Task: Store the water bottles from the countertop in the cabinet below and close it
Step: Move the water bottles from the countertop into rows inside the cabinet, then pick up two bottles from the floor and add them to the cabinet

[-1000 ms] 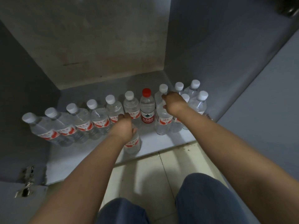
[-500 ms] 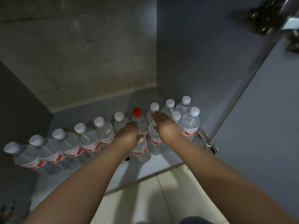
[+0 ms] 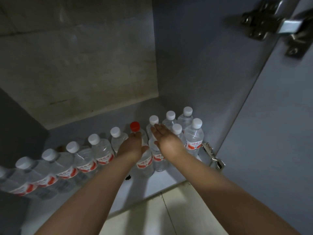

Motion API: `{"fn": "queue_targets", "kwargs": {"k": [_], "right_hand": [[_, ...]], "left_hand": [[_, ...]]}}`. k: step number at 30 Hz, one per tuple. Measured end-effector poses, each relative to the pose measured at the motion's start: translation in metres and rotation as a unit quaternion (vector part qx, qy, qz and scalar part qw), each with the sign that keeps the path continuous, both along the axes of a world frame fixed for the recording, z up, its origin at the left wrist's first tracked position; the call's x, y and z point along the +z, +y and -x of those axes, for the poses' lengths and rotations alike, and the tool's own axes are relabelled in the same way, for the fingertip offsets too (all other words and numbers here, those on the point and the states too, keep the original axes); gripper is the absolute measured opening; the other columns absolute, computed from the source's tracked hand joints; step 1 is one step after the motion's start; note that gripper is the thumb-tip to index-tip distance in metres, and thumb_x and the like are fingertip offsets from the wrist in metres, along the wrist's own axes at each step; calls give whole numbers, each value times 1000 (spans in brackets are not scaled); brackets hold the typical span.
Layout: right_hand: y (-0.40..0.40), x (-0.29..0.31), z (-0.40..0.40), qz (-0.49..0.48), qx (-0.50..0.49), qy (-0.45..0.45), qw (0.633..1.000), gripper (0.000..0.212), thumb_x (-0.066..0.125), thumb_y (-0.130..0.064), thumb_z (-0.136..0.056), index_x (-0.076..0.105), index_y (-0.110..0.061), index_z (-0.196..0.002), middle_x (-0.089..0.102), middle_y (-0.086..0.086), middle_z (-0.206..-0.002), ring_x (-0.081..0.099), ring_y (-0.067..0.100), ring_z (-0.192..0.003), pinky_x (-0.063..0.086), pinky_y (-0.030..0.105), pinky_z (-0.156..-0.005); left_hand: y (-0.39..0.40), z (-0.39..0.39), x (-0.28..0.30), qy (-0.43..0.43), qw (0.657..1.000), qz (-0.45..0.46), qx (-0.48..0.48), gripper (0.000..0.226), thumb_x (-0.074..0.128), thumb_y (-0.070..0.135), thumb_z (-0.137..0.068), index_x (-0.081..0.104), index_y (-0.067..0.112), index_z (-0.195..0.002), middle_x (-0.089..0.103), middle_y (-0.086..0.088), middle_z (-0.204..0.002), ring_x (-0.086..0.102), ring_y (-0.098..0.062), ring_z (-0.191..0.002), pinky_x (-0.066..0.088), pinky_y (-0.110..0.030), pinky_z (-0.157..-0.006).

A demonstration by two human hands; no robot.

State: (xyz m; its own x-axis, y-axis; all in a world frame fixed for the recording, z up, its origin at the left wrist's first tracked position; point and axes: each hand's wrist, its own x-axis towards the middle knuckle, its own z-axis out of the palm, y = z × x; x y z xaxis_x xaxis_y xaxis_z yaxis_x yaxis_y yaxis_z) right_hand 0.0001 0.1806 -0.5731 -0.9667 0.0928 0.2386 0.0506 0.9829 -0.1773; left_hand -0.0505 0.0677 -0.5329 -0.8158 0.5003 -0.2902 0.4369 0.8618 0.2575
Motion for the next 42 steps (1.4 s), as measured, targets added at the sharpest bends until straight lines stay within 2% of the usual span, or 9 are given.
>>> {"fn": "queue_targets", "kwargs": {"k": [6, 10, 12, 16, 21, 27, 32, 38, 42], "right_hand": [[-1, 5, -6, -2, -13, 7, 1000, 71, 98, -17, -23, 77, -4, -90, 78, 18, -91, 76, 33, -76, 60, 36, -54], [-6, 22, -21, 25, 3, -33, 999, 56, 93, -11, -44, 74, -1, -96, 72, 28, -101, 72, 44, -86, 59, 47, -58], [-10, 39, -33, -8, 14, -26, 1000, 29, 75, -19, -65, 75, -5, -90, 75, 23, -95, 73, 39, -84, 60, 45, -64], [-20, 104, -60, 13, -29, -52, 998, 42, 39, -37, -73, 77, -18, -74, 74, 3, -71, 73, 21, -70, 58, 32, -76], [-23, 208, -104, -4, -60, -54, 997, 44, 39, -38, -70, 77, -19, -76, 77, 0, -75, 75, 19, -73, 60, 36, -68], [-30, 329, -154, 20, -61, -50, 997, 32, 78, -34, -52, 76, -15, -78, 77, 5, -80, 75, 23, -76, 60, 42, -68], [-41, 389, -178, 33, -46, -81, 995, 47, 39, -39, -68, 77, -13, -78, 78, 7, -81, 75, 24, -76, 60, 44, -67], [-27, 442, -189, 25, -60, -29, 997, 38, 62, -29, -65, 76, -3, -90, 77, 17, -93, 73, 37, -89, 55, 55, -76], [-5, 459, -183, -5, -43, 17, 999, 42, 54, -33, -70, 76, -2, -88, 77, 17, -90, 73, 36, -87, 56, 55, -72]], "left_hand": [[-14, -5, -5, -16, 998, -64, 18, 66, 52, 34, -94, 18, 14, -147, 49, -13, -139, 53, -27, -122, 43, -33, -100], [-33, -20, 11, 42, 999, -20, -16, 55, 43, 28, -98, 25, 14, -147, 34, -12, -151, 37, -24, -137, 34, -29, -110], [-42, -29, 28, 73, 997, -18, -23, 50, 48, 20, -95, 37, 13, -143, 31, -15, -154, 30, -31, -142, 29, -36, -115], [-54, -48, 89, 71, 995, 62, -37, 48, 43, 22, -94, 38, 24, -142, 24, -5, -157, 20, -30, -146, 26, -41, -117], [-64, -96, 193, 13, 997, 81, -5, 52, 38, 27, -98, 23, 25, -148, 16, 1, -159, 9, -25, -148, 15, -39, -120], [-67, -155, 323, -21, 996, 87, 12, 52, 36, 34, -99, 21, 24, -148, 10, 0, -160, 4, -25, -149, 13, -40, -122], [-71, -184, 386, -20, 997, 60, 40, 51, 37, 33, -99, 24, 25, -148, 14, 1, -160, 6, -24, -149, 16, -39, -122], [-83, -200, 437, -10, 998, 30, 61, 50, 37, 32, -100, 24, 26, -148, 12, 0, -160, 4, -24, -149, 14, -39, -122], [-77, -205, 452, 0, 998, 19, 68, 50, 36, 32, -100, 24, 27, -148, 12, 2, -160, 2, -24, -149, 14, -40, -122]]}}
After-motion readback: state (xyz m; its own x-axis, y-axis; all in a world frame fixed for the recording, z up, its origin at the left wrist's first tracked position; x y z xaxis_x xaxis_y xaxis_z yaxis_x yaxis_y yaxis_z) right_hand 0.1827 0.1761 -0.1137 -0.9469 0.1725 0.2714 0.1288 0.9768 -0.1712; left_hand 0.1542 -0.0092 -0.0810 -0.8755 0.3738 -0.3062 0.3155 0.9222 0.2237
